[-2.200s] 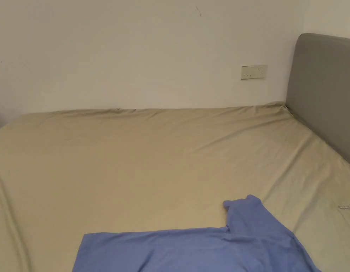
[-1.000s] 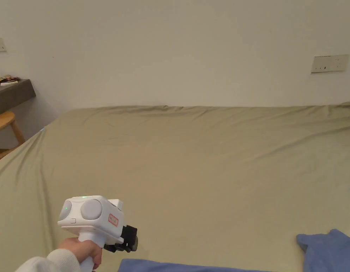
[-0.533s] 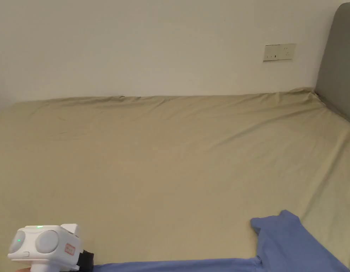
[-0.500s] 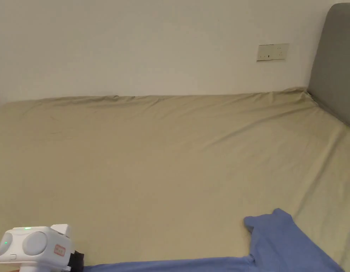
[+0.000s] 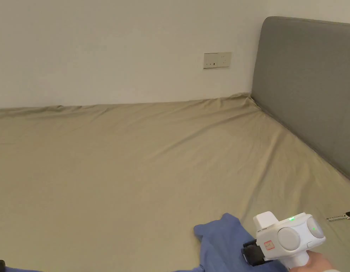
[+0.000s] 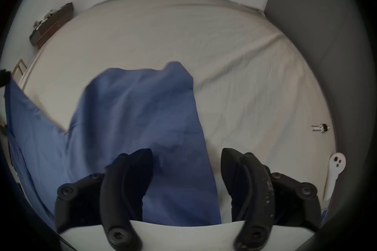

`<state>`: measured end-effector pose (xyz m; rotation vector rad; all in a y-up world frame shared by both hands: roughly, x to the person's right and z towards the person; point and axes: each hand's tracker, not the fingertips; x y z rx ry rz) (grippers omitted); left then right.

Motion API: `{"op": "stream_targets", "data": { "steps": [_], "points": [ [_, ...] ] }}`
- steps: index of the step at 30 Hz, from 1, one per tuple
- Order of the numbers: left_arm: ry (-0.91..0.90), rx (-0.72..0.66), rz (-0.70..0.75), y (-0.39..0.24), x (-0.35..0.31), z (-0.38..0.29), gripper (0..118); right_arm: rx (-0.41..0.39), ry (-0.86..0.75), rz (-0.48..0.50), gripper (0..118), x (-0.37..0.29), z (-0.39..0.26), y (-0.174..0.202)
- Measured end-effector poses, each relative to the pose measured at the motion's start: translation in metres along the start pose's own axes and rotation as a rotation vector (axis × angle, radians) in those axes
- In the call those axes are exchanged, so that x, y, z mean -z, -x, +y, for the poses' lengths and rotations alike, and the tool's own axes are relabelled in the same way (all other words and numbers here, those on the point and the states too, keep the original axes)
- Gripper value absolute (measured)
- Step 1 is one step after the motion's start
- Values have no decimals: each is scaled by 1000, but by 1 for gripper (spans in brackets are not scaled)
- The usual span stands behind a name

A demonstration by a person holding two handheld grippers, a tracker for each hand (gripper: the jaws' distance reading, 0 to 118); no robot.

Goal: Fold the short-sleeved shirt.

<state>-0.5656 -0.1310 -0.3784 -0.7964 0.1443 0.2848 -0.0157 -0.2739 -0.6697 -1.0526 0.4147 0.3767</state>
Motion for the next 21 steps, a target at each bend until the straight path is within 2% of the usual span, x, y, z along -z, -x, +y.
{"op": "stream_targets", "data": {
  "steps": [2, 3, 4, 5, 6, 7, 8, 10, 11, 13, 14, 17, 18, 19, 21],
  "points": [
    [14, 24, 15, 8, 4, 3, 1, 84, 33, 32, 72, 6, -2, 3],
    [20, 29, 18, 13, 8, 4, 1, 144, -1, 32, 72, 1, -4, -1],
    [25, 36, 26, -9, -3, -10, 1, 204, -20, 48, 71, -4, -5, -6],
    [33, 31, 34, -5, 2, -11, 1, 244, -33, 45, 56, -6, -9, -8],
    [42, 26, 43, -1, 7, -10, 1, 202, -44, 17, 5, -12, -10, -9],
    [44, 22, 48, 1, 10, -11, 1, 209, -82, 13, 0, -18, -13, -12],
    [42, 18, 57, -9, 14, -16, 1, 201, -76, 44, 0, -23, -15, -14],
    [33, 9, 75, -7, 18, -16, 1, 170, -121, 31, 0, -47, -20, -10],
    [28, -1, 72, -6, 18, -15, 1, 198, -179, 39, 0, -60, -21, -14],
    [4, -8, 75, -8, 13, -15, 1, 306, -272, 67, 0, -88, -26, -23],
    [-26, -8, 85, -8, 7, -16, 1, 321, -318, 98, 0, -106, -31, -27],
    [-80, 1, 99, -23, -26, -30, 1, 196, -401, 49, 0, -167, -55, -19],
    [-89, 5, 91, -24, -37, -36, 1, 182, -433, 38, 0, -186, -68, -17],
    [-103, 7, 88, -25, -51, -44, 1, 187, -460, 61, 0, -204, -83, -18],
    [-127, -17, 68, -28, -83, -63, 1, 274, -482, 123, 0, -236, -118, -17]
  ]
}}
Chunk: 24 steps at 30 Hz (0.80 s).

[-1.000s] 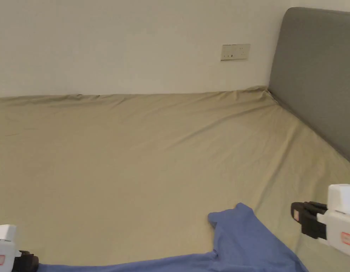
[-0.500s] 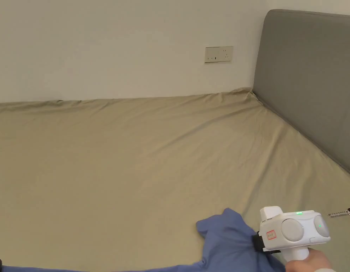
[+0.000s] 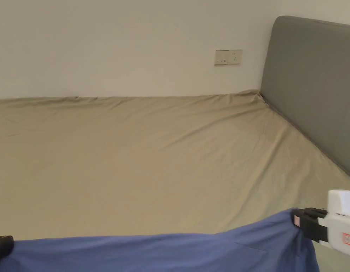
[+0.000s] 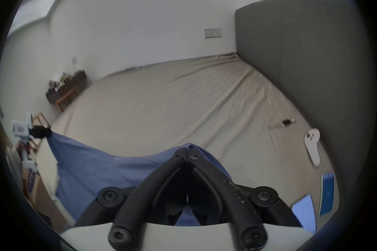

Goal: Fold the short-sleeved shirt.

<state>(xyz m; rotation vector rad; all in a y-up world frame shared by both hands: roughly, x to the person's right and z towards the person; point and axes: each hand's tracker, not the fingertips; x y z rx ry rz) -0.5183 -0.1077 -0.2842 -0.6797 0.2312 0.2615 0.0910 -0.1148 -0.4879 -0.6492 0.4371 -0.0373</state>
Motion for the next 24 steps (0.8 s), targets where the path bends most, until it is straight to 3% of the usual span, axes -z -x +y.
{"op": "stream_targets", "data": {
  "steps": [5, 8, 12, 14, 18, 20, 21, 22, 23, 24],
  "points": [
    [21, -85, -26, 5, -72, -54, 1, 1, 78, 22, 0, -78, -64, -2],
    [117, -116, -23, 6, -95, -89, 1, 104, 197, 92, 0, -101, -108, -6],
    [256, -90, -5, 6, -97, -142, 1, 3, 370, 54, 0, -93, -164, -9],
    [331, -95, 11, 5, -89, -165, 1, -4, 469, 38, 0, -80, -187, -11],
    [460, -59, 66, 0, -69, -203, 1, -49, 530, 11, 0, -57, -211, -6],
    [455, -67, 57, 3, -66, -210, 1, -29, 501, 11, 1, -54, -206, -16],
    [440, -104, 70, 4, -67, -211, 6, -22, 490, 7, 12, -57, -200, -16],
    [437, -125, 76, 3, -69, -210, 25, -37, 468, -6, 38, -64, -192, -14],
    [460, -143, 124, 8, -69, -208, 63, -88, 437, -48, 75, -73, -180, -8],
    [442, -127, 157, 3, -78, -201, 112, -134, 387, -73, 118, -95, -159, 1]
  ]
}}
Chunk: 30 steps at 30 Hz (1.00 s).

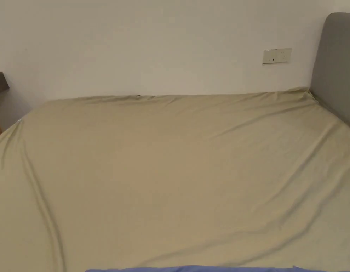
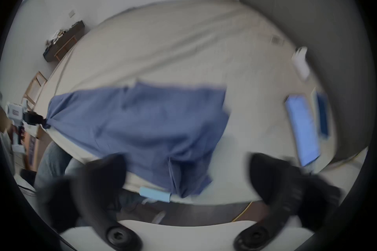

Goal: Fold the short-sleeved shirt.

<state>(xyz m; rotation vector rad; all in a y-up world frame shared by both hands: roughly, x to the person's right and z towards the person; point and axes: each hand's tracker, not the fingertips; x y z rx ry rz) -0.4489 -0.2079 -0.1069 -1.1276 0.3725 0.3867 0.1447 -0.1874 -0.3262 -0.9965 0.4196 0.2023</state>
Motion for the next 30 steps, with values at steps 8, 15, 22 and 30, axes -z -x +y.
{"op": "stream_targets", "data": {
  "steps": [8, 15, 22, 30],
  "points": [
    [-799, 36, -83, -24, -210, 13, 118, -11, -847, -88, 118, -197, 77, 34],
    [-1152, 130, 87, -40, -278, 7, 26, 24, -1100, -149, 53, -228, 105, 55],
    [-965, 37, -16, -23, -265, 50, 0, 74, -1027, -72, 1, -212, 129, 77],
    [1, -164, -483, 50, -48, 106, 0, 45, -952, -91, 1, -196, 119, 65]
  ]
}}
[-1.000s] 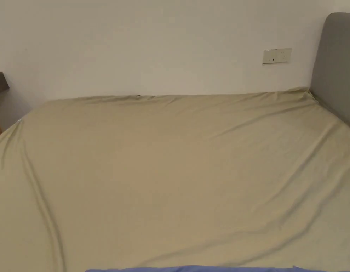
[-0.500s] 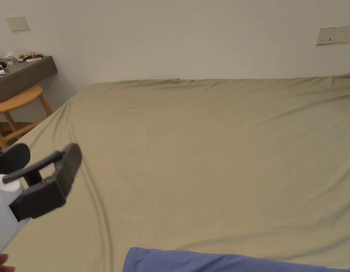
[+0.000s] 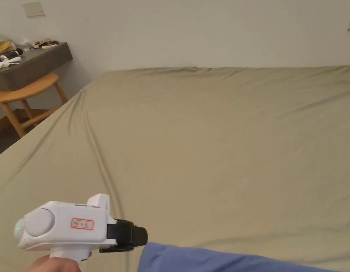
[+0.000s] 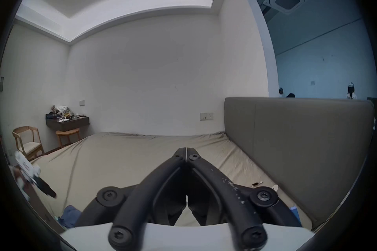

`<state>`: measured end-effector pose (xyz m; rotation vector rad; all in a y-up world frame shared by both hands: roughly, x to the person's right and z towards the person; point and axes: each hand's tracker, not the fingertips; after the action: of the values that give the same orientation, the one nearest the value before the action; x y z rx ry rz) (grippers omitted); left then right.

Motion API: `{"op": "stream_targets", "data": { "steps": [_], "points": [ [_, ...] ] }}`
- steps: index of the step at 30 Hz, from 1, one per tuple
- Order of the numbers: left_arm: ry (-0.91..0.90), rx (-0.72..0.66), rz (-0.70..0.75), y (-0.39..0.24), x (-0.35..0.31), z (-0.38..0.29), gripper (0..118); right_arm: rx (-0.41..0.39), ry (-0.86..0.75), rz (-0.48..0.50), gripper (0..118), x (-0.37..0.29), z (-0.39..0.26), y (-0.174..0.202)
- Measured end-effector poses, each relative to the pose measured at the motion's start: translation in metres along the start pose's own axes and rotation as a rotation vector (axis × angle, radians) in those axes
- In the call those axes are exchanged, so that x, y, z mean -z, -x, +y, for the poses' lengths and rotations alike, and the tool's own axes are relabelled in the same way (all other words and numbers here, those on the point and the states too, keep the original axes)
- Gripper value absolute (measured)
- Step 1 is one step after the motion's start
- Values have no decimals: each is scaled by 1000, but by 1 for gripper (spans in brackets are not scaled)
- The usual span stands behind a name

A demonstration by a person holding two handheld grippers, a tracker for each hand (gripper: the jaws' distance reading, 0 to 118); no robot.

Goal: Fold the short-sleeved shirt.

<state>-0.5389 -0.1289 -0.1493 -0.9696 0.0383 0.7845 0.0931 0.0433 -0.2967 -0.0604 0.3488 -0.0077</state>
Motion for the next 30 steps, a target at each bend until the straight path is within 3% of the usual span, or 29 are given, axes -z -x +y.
{"op": "stream_targets", "data": {
  "steps": [2, 3, 4, 6, 7, 10, 15, 17, 19, 20, 21, 23, 24, 25, 30],
  "points": [
    [8, -75, 16, 42, 25, 6, 5, 30, 22, 8, 1, 2, -7, -4],
    [74, -145, -44, 59, 32, 11, 15, 29, 29, 9, 1, 3, -8, -5],
    [103, -195, -108, 76, 37, 13, 38, 20, 39, 3, 1, 3, -10, -4],
    [92, -271, -103, 88, 46, 4, 112, -12, 66, -18, 1, 6, -15, 1],
    [90, -231, -97, 92, 50, 3, 118, -16, 71, -21, 1, 7, -17, 2],
    [55, -228, -131, 106, 60, -3, 118, -9, 99, -16, 1, 13, -23, 11],
    [182, -277, -206, 123, 104, -11, 118, 30, 138, -6, 1, 22, -36, 17],
    [126, -205, -295, 117, 99, -8, 118, 23, 149, -4, 1, 23, -39, 20],
    [116, -287, -372, 124, 107, -9, 118, 19, 162, 1, 1, 26, -41, 23],
    [133, -337, -424, 130, 115, -11, 110, 21, 168, 4, 1, 27, -43, 25],
    [156, -353, -428, 119, 117, -13, 76, 22, 174, 7, 1, 28, -44, 26],
    [217, -225, -207, 111, 138, -26, 15, 21, 182, 5, 1, 31, -45, 28],
    [176, -206, -247, 123, 136, -26, 9, 20, 186, 6, 1, 31, -46, 30],
    [153, -297, -355, 127, 131, -21, 9, 21, 186, 5, 1, 31, -46, 31],
    [213, -173, -175, 113, 109, 1, 8, 11, 209, 12, 1, 38, -50, 34]
  ]
}}
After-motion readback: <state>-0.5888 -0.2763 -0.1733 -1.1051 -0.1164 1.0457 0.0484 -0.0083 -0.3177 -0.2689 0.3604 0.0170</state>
